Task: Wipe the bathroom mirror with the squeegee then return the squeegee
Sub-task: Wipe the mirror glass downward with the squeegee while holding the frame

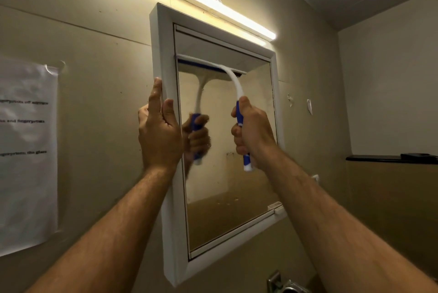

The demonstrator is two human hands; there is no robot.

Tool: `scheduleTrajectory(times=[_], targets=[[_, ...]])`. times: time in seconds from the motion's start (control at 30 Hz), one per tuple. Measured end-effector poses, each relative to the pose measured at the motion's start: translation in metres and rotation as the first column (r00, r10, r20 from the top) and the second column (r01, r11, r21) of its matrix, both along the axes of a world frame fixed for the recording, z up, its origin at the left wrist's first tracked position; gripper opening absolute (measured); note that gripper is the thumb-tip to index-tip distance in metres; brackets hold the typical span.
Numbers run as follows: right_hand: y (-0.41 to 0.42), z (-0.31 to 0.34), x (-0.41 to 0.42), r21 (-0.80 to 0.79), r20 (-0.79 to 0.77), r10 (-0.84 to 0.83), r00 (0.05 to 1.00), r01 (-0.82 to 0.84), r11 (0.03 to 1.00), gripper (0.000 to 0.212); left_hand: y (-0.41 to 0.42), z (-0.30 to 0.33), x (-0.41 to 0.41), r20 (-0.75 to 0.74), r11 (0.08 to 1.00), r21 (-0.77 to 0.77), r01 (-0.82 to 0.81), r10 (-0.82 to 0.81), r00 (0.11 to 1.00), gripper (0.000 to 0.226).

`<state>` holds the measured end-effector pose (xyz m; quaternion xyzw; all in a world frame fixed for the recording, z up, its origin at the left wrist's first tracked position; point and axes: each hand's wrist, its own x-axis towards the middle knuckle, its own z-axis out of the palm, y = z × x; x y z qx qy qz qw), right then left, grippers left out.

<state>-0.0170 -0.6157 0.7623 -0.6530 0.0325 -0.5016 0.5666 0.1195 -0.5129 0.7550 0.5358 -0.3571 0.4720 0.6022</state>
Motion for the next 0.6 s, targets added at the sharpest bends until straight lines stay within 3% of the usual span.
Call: scheduleTrajectory(times=[0.33, 0.6], targets=[[-0.005, -0.065, 0.002, 0.006, -0.071, -0.035, 0.997, 0.036, 0.999, 0.035, -0.001, -0.003, 0.003, -0.017, 0.999, -0.035, 0.024, -0.025, 1.0, 0.04], [0.0, -0.025, -0.006, 0.021, -0.084, -0.016, 0.996, 0.018, 1.0, 0.036, 0.001, -0.007, 0.004, -0.035, 0.995, -0.019, 0.098, -0.099, 0.995, 0.04]])
